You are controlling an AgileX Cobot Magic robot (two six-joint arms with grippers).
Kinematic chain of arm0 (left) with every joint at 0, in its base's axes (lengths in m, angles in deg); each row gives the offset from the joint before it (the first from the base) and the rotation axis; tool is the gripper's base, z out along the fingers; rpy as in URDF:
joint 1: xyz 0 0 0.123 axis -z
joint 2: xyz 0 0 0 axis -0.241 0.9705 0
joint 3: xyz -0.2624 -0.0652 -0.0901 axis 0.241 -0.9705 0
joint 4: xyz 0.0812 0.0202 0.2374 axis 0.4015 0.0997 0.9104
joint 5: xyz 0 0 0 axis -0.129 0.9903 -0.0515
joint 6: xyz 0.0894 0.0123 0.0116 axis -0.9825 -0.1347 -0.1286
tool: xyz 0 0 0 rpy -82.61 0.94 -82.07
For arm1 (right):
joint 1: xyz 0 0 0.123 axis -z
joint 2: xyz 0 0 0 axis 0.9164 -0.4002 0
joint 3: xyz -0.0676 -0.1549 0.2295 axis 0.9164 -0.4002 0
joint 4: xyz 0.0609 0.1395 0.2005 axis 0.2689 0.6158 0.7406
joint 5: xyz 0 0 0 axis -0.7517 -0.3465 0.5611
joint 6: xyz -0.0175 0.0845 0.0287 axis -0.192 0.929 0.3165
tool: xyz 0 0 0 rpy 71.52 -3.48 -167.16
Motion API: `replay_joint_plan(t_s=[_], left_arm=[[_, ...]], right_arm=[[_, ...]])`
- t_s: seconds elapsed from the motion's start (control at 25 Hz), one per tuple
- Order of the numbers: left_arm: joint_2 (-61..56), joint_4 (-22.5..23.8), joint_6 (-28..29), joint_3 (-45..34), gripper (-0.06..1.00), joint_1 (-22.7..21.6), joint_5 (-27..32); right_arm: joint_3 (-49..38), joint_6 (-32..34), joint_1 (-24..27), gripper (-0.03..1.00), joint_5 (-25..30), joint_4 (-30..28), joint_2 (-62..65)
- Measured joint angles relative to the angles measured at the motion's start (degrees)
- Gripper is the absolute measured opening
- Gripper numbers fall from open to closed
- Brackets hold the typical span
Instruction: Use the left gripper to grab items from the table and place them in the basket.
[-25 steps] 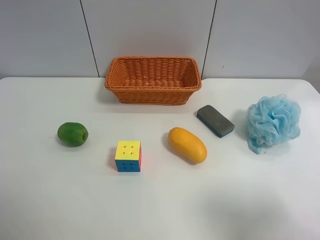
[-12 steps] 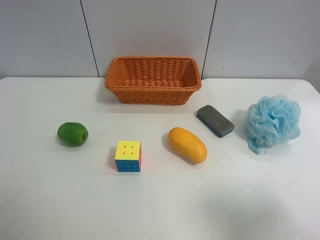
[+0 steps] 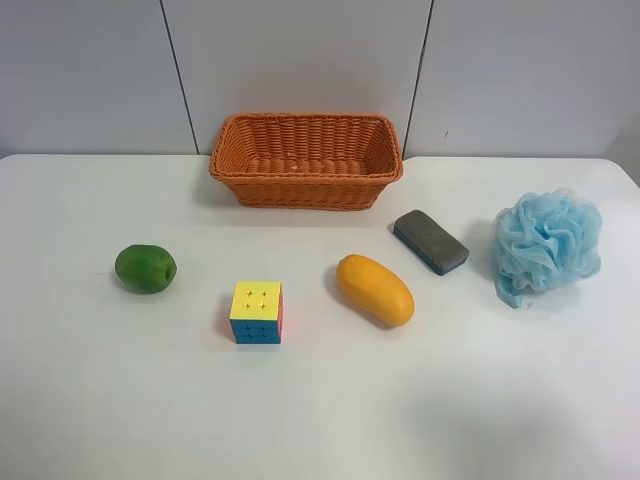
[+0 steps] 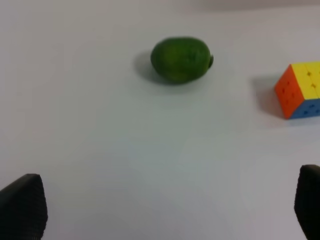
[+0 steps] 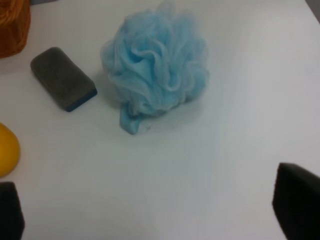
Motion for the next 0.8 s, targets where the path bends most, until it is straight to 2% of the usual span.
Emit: replay_joint_plan(t_s=[0.12, 0.36, 0.56, 0.8], left_arm=[[9.7, -0.1, 0.7, 6.2, 0.99, 0.0, 2.5], [27.1, 0.9, 3.2, 14.8, 0.99, 1.3, 2.6], [39.5, 2.3, 7.5, 17.6, 0.99, 7.8, 1.8], [52.2, 6.0, 17.9, 19.6, 0.99, 20.2, -1.9]], right_arm=[[0.0, 0.0, 0.0, 0.99, 0.0, 0.0, 0.0], [0.0, 0.0, 0.0, 0.99, 0.0, 0.0, 0.0], [0.0, 0.0, 0.0, 0.99, 0.0, 0.0, 0.0], [0.0, 0.0, 0.0, 0.99, 0.0, 0.0, 0.0]])
